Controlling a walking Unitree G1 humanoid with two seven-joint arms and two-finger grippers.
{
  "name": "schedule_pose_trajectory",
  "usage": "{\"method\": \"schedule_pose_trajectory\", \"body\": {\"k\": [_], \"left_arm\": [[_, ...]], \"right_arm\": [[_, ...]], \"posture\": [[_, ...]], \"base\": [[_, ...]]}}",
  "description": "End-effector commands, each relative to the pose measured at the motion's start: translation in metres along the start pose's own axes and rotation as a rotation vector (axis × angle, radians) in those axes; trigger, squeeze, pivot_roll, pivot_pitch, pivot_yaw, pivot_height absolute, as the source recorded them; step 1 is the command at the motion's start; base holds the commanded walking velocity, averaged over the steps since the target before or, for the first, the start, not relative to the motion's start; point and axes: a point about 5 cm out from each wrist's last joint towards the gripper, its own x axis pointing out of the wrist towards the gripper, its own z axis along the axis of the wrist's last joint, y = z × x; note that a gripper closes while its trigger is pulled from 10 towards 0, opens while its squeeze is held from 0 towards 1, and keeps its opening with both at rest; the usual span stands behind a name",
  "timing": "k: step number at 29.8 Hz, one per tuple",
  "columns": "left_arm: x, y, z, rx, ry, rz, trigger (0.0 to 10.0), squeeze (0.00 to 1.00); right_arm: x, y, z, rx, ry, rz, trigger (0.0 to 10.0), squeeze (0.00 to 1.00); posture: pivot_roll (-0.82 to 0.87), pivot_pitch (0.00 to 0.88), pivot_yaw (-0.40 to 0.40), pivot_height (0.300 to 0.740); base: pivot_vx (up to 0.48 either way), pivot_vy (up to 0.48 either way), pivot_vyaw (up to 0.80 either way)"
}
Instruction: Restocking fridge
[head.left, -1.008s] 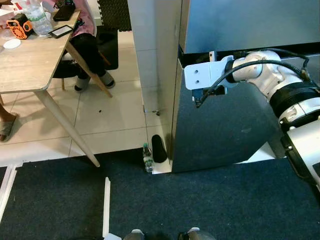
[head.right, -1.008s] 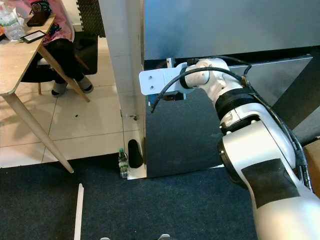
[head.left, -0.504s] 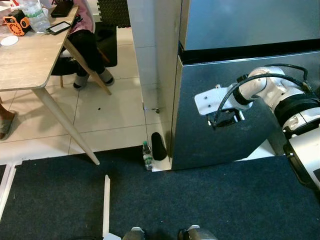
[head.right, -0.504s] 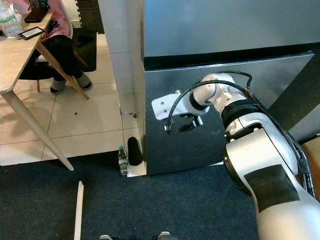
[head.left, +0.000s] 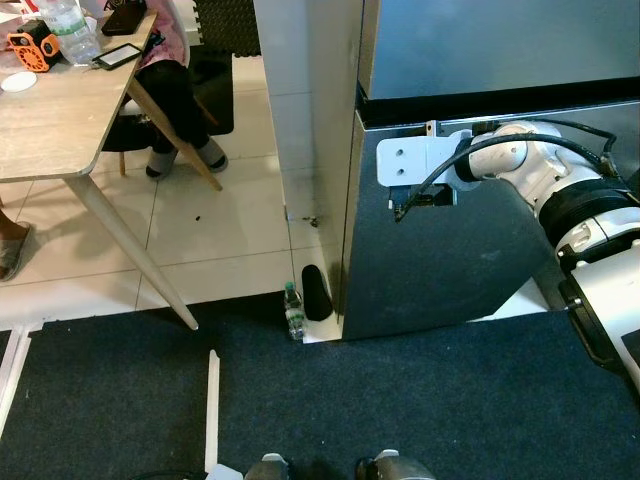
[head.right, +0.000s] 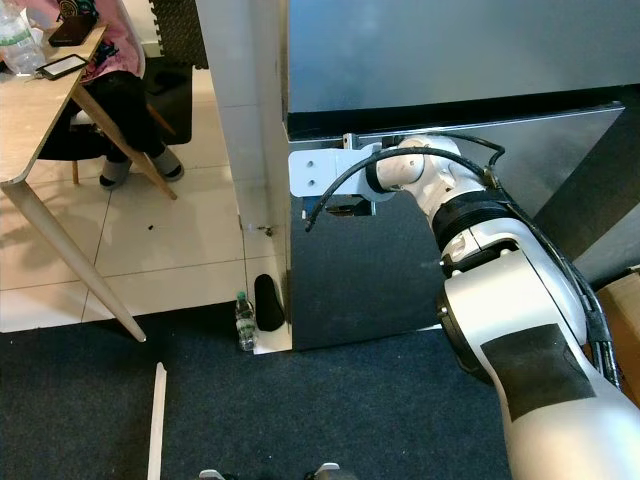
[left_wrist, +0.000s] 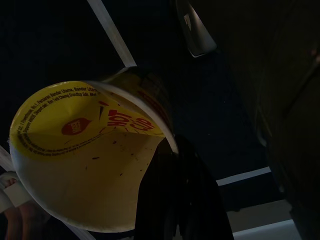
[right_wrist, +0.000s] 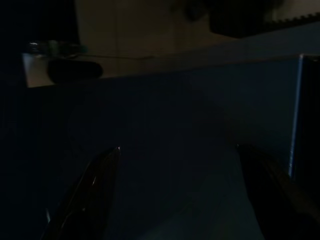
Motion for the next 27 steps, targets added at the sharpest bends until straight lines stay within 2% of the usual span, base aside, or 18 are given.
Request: {"method": "schedule_pose_trajectory", "body": {"k": [1,6,7,11,21,27], "left_arm": [[-0.0011,-0.0079,-0.0123,0.009,0.040,-0.023,10.0,0.00],[-0.0012,-0.0078,-0.0129,0.008,0.041,-0.022,10.0,0.00],[-0.0014,-0.0076,-0.0135,0.009,0.043,-0.022,10.0,0.00],[-0.0015,-0.0075,-0.0143,0.012,0.046,-0.023,10.0,0.00],[-0.0017,-0.0093,-0.0155,0.017,0.045,-0.029,10.0,0.00],[-0.0027,-0.0091,-0.0197,0.019,0.052,-0.029,10.0,0.00]], "right_arm": [[-0.0032,-0.0102,0.0001,0.029,0.004,-0.102,10.0,0.00],[-0.0048,-0.0134,0.0041,0.080,-0.051,-0.110,10.0,0.00],[-0.0059,-0.0134,0.0077,0.093,-0.101,-0.084,10.0,0.00],[-0.0066,-0.0116,0.0101,0.102,-0.146,-0.048,10.0,0.00],[0.0001,-0.0060,0.0040,0.041,-0.029,-0.092,10.0,0.00],[0.0001,-0.0099,0.0032,0.033,0.009,-0.143,10.0,0.00]], "posture": [[0.02,0.190,-0.031,0.740],[0.02,0.190,-0.031,0.740],[0.02,0.190,-0.031,0.740],[0.01,0.191,-0.028,0.740],[0.01,0.207,-0.024,0.740],[0.02,0.225,-0.019,0.740]], "base": [[0.000,0.000,0.00],[0.000,0.000,0.00],[0.000,0.000,0.00],[0.000,0.000,0.00],[0.000,0.000,0.00],[0.000,0.000,0.00]]}}
